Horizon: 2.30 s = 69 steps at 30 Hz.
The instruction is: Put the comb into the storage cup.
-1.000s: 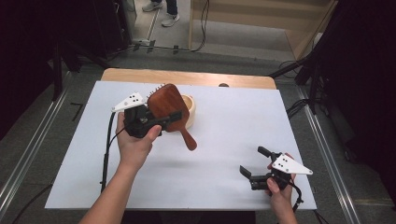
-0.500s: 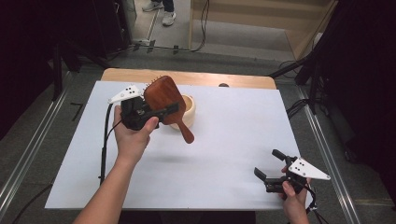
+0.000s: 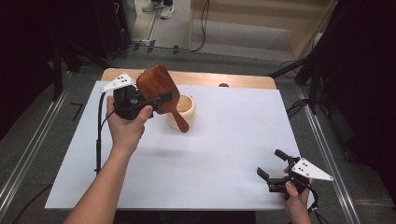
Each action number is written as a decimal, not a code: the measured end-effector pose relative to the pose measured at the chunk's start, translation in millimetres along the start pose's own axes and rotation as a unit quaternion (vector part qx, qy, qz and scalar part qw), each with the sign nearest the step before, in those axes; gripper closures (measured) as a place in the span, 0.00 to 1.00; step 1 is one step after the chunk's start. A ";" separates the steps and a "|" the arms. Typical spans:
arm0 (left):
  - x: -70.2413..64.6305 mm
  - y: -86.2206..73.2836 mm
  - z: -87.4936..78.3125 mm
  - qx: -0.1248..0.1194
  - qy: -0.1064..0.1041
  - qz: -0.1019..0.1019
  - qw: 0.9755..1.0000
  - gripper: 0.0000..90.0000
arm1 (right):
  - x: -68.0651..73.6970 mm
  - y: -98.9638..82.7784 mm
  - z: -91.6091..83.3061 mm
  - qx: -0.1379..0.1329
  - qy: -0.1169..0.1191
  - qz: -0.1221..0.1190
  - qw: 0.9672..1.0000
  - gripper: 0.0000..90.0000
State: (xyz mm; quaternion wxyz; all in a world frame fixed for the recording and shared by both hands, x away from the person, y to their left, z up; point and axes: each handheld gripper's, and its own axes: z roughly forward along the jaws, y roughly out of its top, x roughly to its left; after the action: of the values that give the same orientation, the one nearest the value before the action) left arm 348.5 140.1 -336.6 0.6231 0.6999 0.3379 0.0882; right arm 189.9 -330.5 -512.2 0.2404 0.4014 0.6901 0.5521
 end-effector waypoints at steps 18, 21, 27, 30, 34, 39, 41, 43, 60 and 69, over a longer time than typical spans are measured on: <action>14.9 21.8 9.1 -0.018 0.022 -0.001 1.000 0.64 | -0.8 -1.1 0.5 -0.005 0.002 0.000 1.000 0.00; 17.9 21.7 13.7 -0.016 0.025 -0.001 1.000 0.64 | -1.0 -1.1 0.1 -0.005 0.003 0.003 1.000 0.00; 24.1 22.2 20.3 -0.019 0.032 -0.007 0.999 0.64 | -1.3 -1.3 0.1 -0.005 0.005 0.003 1.000 0.00; 27.1 23.4 22.2 -0.020 0.037 -0.008 0.999 0.64 | -1.3 -1.3 0.6 -0.006 0.005 0.001 1.000 0.00; 30.9 24.7 24.5 -0.026 0.042 -0.009 0.999 0.64 | -1.6 -1.4 0.7 -0.006 0.006 0.001 1.000 0.00; 36.1 22.3 28.9 -0.025 0.051 -0.012 0.998 0.64 | -1.8 -1.9 0.8 -0.006 0.007 0.002 1.000 0.00; 37.7 20.9 30.9 -0.024 0.055 -0.012 0.998 0.64 | -2.1 -2.0 1.0 -0.007 0.007 0.002 1.000 0.00; 39.4 19.4 33.8 -0.024 0.059 -0.013 0.998 0.64 | -2.4 -2.0 1.2 -0.007 0.007 0.001 1.000 0.00; 53.8 8.1 55.4 -0.013 0.092 -0.018 0.995 0.64 | -2.4 -2.3 1.8 -0.009 0.010 0.006 1.000 0.00; 58.2 -3.4 64.0 -0.003 0.103 -0.023 0.994 0.63 | -2.4 -2.3 2.0 -0.008 0.009 0.005 1.000 0.00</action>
State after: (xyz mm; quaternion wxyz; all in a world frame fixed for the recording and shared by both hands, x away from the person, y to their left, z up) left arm 426.2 122.0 -370.4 0.5890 0.6773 0.4157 0.1466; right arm 192.1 -331.5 -515.2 0.2344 0.3977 0.6856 0.5629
